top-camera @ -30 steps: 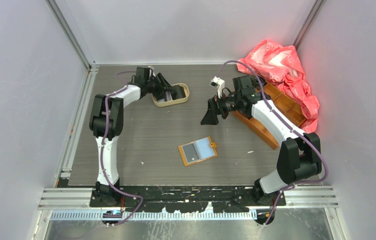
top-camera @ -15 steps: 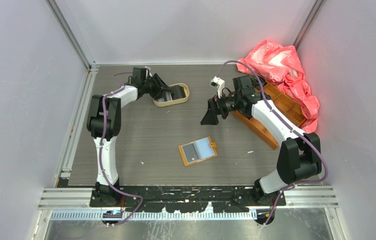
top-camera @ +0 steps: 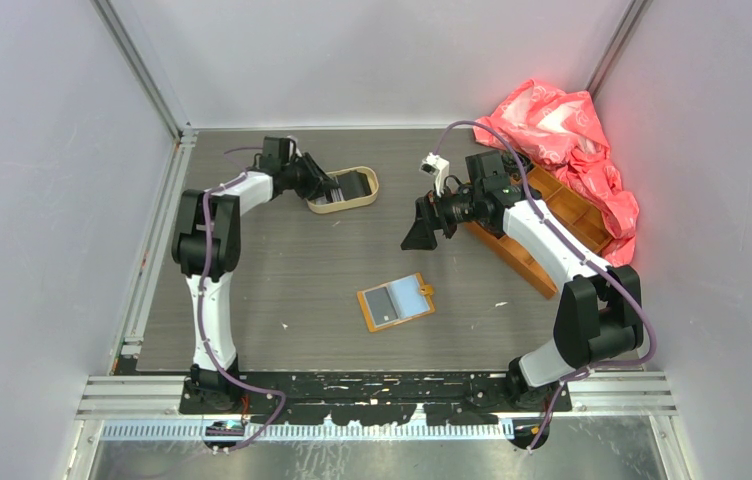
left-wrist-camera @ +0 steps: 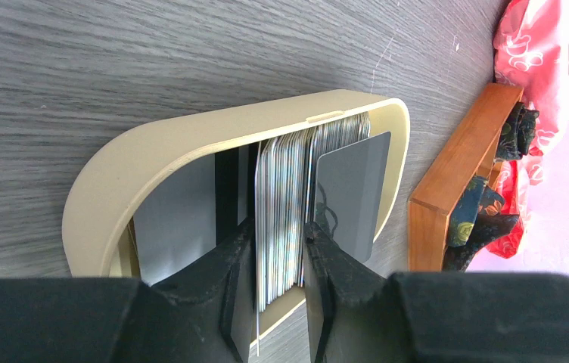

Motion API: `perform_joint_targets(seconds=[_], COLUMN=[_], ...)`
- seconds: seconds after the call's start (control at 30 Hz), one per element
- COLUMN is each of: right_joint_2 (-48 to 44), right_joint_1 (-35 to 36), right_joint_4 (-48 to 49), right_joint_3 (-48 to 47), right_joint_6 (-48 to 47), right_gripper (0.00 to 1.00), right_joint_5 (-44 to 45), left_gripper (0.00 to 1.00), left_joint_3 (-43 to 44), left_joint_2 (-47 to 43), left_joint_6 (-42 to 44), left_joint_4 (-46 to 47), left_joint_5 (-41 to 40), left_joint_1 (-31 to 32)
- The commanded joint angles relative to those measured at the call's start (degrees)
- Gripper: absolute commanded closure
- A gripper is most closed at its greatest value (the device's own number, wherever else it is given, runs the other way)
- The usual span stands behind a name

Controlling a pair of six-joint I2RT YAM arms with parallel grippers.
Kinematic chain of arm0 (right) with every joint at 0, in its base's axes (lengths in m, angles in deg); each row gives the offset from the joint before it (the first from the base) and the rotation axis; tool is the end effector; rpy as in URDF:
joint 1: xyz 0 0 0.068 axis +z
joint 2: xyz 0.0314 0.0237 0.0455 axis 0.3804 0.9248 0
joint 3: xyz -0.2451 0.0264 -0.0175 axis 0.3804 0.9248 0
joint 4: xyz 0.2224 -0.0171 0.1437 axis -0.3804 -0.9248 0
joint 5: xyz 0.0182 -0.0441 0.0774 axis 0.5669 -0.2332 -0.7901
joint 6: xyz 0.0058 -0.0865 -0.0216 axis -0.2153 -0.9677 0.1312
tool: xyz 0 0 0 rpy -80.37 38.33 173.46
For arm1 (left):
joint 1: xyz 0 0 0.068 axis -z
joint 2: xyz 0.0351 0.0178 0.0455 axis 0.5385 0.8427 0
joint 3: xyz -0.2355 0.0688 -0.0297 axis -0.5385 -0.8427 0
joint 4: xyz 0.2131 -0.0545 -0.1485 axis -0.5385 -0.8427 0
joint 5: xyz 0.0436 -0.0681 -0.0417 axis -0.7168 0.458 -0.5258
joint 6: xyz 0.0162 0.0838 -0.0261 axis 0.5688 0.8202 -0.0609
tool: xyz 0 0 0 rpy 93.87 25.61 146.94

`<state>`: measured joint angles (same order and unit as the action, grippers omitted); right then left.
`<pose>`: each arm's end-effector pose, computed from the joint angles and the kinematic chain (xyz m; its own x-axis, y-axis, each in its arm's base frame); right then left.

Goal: Put the credit cards into the card holder
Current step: Pick up the credit card from the storage box.

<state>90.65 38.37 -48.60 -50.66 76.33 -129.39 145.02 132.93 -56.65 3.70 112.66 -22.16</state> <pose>0.3078 0.1533 0.2286 -0.5923 -0.3050 -0.7457 -0.7897 0.4033 0.4623 0.4863 -0.1258 0.1067 -0.7991 -0.5538 -0.2340 -0.2025 0.6144 -0.7626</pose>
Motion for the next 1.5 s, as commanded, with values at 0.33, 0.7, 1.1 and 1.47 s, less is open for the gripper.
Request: perform_joint_targets(seconds=[0.33, 0.7, 1.1, 1.47], right_joint_2=[0.0, 0.1, -0.2, -6.2], right_joint_1=[-0.2, -0.3, -0.3, -0.2], right_joint_4=[0.9, 0.9, 0.8, 4.4], right_joint_3=[-1.7, -1.7, -1.5, 3.8], right_joint_6=[-0.7, -0.7, -0.8, -6.5], right_gripper=[0.05, 0.05, 0.05, 0.06], right_joint_5=[-1.6, -1.8, -2.1, -3.7], left_gripper=[0.81, 1.0, 1.0, 1.0], left_joint_3=[-0.8, -0.3, -0.9, -25.6], left_joint_2=[-5.1, -6.7, -14.0, -35.1], left_joint_6=[1.2, 4.4, 11.1, 13.1], left_joint_4=[0.5, -3.6, -8.5, 17.5], left_joint_5=[1.6, -1.1, -6.3, 3.4], left_joint_1=[-1.3, -1.4, -1.4, 1.6])
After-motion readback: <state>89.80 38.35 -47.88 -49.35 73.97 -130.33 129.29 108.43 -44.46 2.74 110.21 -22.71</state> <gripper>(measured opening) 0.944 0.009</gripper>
